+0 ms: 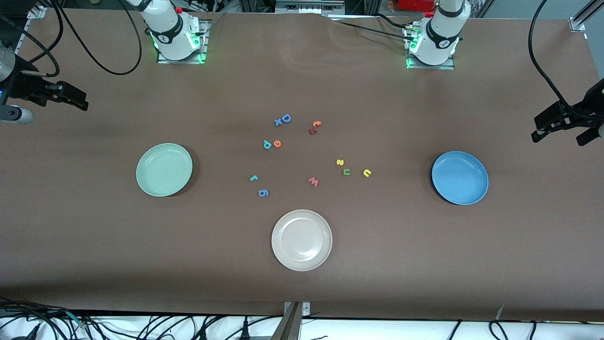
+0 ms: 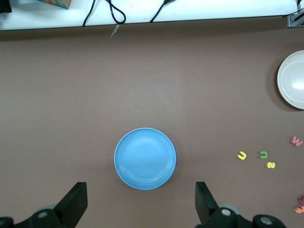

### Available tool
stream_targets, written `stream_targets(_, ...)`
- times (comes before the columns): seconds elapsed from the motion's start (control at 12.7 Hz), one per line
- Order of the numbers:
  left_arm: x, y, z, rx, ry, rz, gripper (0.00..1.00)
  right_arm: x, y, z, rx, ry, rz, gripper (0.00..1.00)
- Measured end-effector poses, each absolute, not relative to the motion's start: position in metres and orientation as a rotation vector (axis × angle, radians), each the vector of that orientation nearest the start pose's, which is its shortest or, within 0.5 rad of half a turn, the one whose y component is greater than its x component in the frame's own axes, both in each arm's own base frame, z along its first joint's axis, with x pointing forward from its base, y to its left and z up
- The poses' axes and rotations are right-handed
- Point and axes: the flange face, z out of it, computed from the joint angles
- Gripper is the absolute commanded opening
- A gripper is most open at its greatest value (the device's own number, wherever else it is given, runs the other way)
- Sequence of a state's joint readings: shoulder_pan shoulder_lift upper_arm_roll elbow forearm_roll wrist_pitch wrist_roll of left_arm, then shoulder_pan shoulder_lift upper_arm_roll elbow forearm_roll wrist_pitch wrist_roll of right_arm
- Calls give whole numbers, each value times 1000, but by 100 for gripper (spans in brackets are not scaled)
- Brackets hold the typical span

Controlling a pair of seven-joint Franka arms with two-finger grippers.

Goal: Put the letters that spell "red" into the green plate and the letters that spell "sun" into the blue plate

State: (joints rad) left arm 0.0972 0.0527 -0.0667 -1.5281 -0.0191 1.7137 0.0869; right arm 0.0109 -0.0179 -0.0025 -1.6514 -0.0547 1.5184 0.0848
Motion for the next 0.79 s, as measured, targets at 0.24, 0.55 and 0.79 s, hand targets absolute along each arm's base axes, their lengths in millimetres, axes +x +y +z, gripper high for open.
stream_targets(0.24, 585, 17, 629, -3148, 86, -212, 100, 541, -2, 589, -3194, 120, 193, 100)
stream_targets(0.55, 585, 17, 629, -3148, 85, -212, 100, 543, -1, 583, -3192, 120, 234, 100)
stream_targets(0.79, 585, 18, 629, -3148, 85, -213, 100, 548, 0, 579, -3192, 117, 244, 100)
